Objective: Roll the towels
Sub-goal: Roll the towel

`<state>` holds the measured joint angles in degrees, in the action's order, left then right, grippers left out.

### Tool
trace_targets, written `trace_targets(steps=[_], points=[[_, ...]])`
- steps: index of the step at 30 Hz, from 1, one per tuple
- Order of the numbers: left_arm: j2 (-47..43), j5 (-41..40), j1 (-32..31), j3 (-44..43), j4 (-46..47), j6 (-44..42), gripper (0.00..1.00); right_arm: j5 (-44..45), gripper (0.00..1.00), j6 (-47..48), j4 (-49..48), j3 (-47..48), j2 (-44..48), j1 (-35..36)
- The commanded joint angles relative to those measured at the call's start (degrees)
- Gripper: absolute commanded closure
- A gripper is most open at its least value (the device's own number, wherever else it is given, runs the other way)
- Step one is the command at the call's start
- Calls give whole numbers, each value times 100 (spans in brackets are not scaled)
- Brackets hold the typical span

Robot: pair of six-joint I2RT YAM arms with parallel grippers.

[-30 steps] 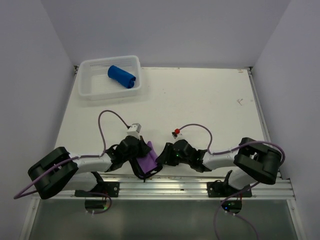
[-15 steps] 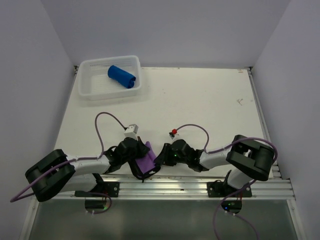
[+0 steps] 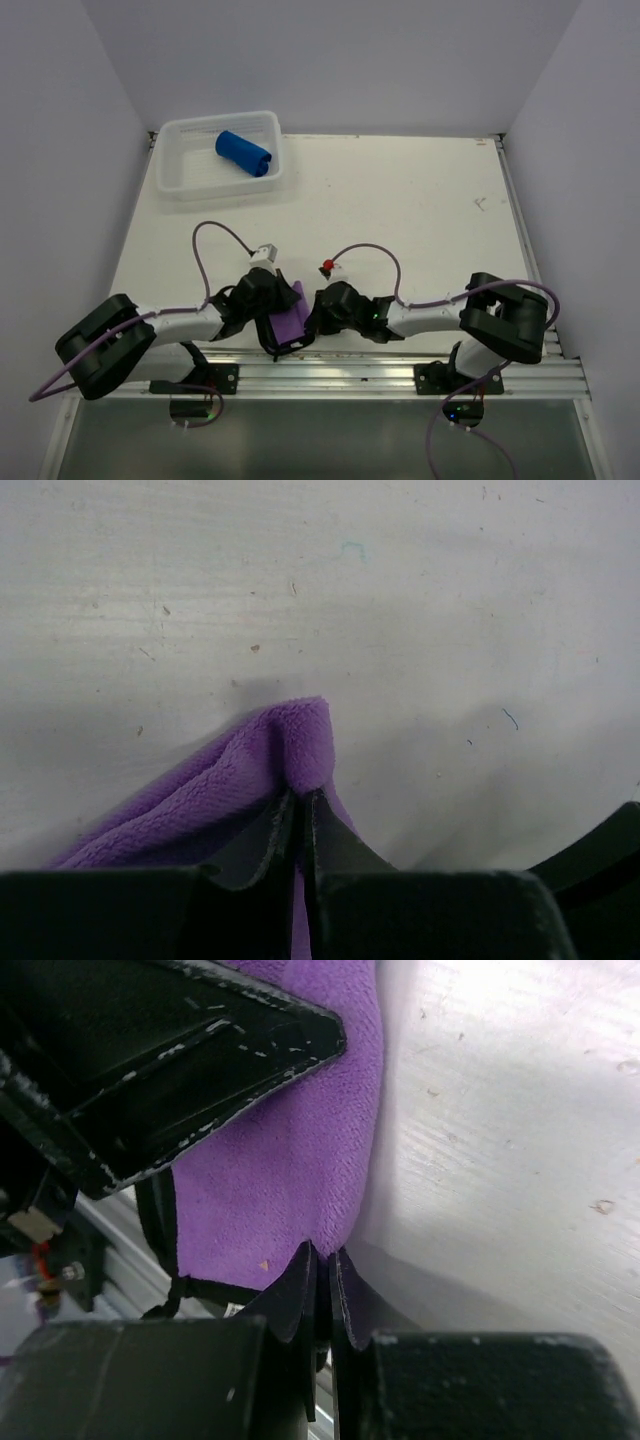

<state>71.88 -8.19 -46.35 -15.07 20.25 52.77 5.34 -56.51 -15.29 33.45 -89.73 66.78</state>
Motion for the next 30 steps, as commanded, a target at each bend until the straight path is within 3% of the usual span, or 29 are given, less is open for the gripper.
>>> trace_targets(steps=[1,4,10,18,23,30], points=[[160,-9,336,-443,-170,-188,90,991,100,596,1571,459,263,423],[221,194,468,-785,-521,-241,69,1258,100,676,2160,723,264,520],[81,650,592,-1444,-1268,-311,48,1838,100,712,2847,1154,97,634],[-42,1363,636,-2000,-2253,-382,40,2532,100,765,3313,1410,44,880],[-42,2083,644,-1772,-1852,-84,37,2910,100,773,3365,1471,0,1064],[186,2357,583,-1814,-1594,31,35,3561,100,817,3963,2094,-526,1495]])
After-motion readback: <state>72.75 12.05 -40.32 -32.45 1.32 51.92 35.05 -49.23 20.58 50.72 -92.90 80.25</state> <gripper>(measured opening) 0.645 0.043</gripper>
